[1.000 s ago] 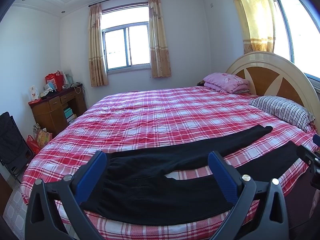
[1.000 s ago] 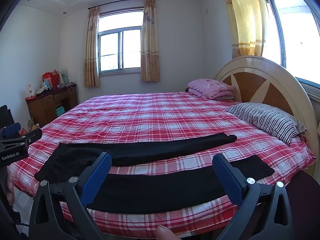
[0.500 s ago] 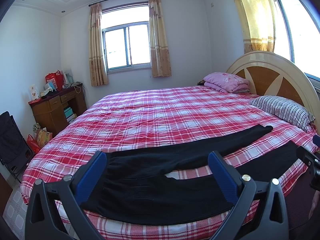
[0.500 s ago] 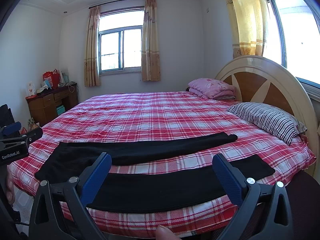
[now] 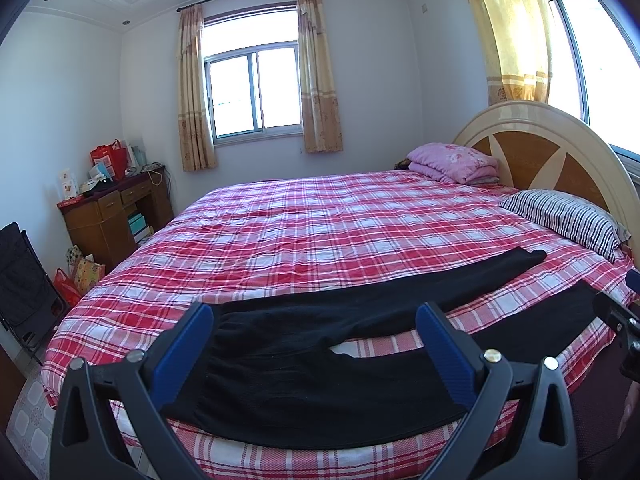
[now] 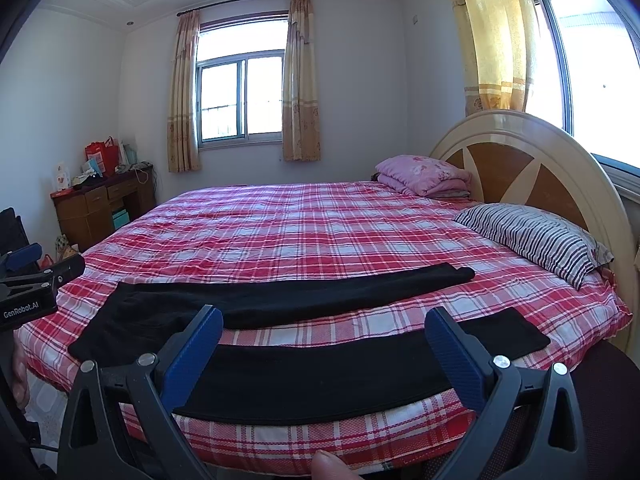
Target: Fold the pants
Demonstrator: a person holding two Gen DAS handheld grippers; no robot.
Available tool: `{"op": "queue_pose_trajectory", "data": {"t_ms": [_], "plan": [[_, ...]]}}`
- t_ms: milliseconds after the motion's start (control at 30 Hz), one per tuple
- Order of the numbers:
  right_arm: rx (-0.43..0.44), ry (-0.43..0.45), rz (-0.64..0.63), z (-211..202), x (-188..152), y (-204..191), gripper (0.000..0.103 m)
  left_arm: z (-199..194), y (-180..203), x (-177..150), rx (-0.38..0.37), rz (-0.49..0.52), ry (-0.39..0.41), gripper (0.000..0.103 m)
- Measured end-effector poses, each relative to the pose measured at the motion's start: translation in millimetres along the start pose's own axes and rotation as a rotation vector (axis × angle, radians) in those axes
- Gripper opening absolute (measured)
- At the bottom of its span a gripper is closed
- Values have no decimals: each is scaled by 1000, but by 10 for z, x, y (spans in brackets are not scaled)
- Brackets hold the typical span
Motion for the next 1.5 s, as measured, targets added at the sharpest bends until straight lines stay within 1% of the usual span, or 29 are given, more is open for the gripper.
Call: {"op": "queue_pose_trajectory", "data": {"t_ms": [333, 600, 733, 800, 867, 900, 933, 1033, 1067, 1133, 1233, 1267, 1300, 1367, 1433, 1500], "plan": [[0, -8, -2, 20, -17, -8, 102, 15, -9, -23, 2, 0, -5, 103], [0, -27, -5, 85, -41, -10, 102, 78, 0, -69, 5, 2, -23, 103], [1, -48, -3, 172, -91, -10, 102, 190, 4, -110, 11, 15, -45, 103], [5, -72, -6, 259, -136, -13, 102, 344, -60, -126, 23, 20, -51, 103], [10, -98, -11, 361, -195, -24, 102, 676, -266, -132, 76, 21, -82, 103], [13, -116, -16, 421, -233, -28, 102, 769, -337, -134, 91, 17, -93, 103], [16, -134, -24, 492, -276, -32, 102, 1022, -561, -126, 128, -7, -128, 103], [20, -181, -48, 688, -403, -25, 102, 1419, -1004, -127, 206, -72, -176, 103], [18, -192, -54, 741, -439, -12, 102, 1600, -1249, -127, 244, -103, -195, 103], [11, -210, -61, 864, -529, 20, 102, 1825, -1533, -154, 264, -128, -228, 103], [6, -239, -68, 1046, -655, 86, 102, 2101, -1738, -217, 294, -121, -265, 103], [7, -251, -72, 1112, -692, 115, 102, 2238, -1826, -245, 283, -114, -287, 101], [6, -262, -71, 1176, -723, 153, 102, 2335, -1891, -268, 274, -114, -307, 96], [-6, -277, -64, 1286, -748, 256, 102, 2500, -1962, -285, 257, -116, -349, 90], [-22, -287, -64, 1400, -743, 359, 102, 2652, -2013, -273, 223, -129, -372, 90], [-43, -303, -68, 1537, -711, 487, 102, 2825, -2061, -250, 192, -145, -390, 87]]}}
Point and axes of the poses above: each gripper's, at about its wrist camera, not at the fingertips, and z roughly the way its jaws point, y to its right, x to its top, the point moved 1 cm from there along z, roughly the way its jaws point, and after that the axes turned 8 degrees about -z, right-handed, at the moved point
